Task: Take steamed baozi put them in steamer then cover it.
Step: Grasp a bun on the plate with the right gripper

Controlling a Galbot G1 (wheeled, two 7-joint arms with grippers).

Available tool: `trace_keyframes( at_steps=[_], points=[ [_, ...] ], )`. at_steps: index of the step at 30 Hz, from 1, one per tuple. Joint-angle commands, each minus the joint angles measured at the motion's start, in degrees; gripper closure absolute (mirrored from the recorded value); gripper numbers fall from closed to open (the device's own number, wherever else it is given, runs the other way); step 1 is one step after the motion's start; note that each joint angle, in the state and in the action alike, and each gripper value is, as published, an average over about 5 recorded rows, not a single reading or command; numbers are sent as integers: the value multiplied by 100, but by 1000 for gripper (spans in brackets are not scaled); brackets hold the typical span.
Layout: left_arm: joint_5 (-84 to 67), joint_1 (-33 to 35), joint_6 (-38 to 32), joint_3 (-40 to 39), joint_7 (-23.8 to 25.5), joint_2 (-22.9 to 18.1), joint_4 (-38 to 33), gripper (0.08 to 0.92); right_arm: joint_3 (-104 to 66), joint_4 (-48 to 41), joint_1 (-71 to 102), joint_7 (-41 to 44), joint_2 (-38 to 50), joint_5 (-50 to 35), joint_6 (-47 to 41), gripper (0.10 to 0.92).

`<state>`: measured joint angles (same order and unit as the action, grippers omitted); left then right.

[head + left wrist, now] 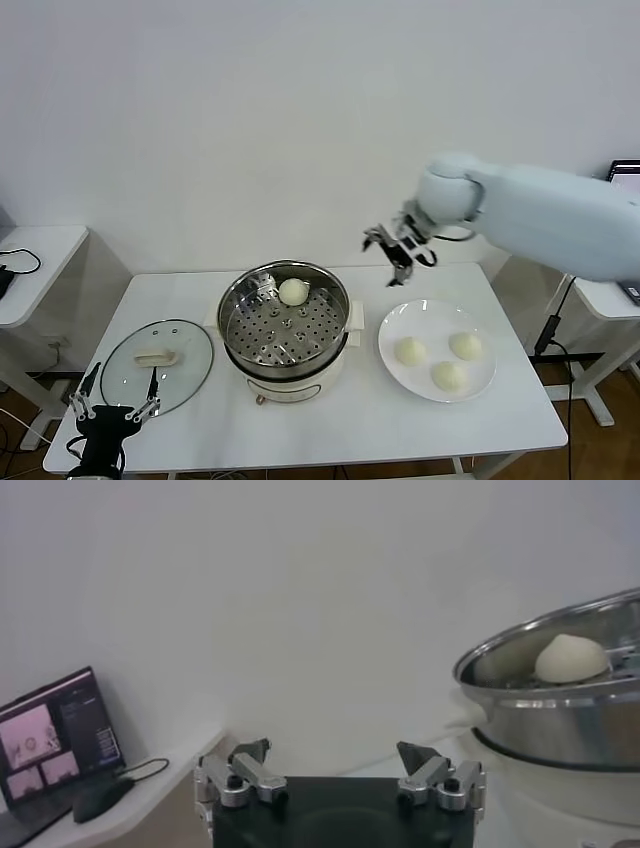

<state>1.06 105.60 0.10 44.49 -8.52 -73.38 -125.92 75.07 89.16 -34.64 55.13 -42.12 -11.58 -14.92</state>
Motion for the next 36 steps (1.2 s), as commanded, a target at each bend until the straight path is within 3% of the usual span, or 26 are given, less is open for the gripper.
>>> trace_keyframes(
  at_steps=[1, 19, 36],
  points=[
    [2, -22, 3, -21, 4, 10, 19, 177, -365, 330, 1269, -22, 825, 337, -594, 203],
    [43, -35, 12, 6, -3, -109, 171, 177, -1351, -1008, 2844, -75, -34, 1278, -386, 203],
    [66, -68, 16, -13, 7, -107, 263, 177, -1725, -1546, 3374, -243, -452, 1427, -358, 203]
  ],
)
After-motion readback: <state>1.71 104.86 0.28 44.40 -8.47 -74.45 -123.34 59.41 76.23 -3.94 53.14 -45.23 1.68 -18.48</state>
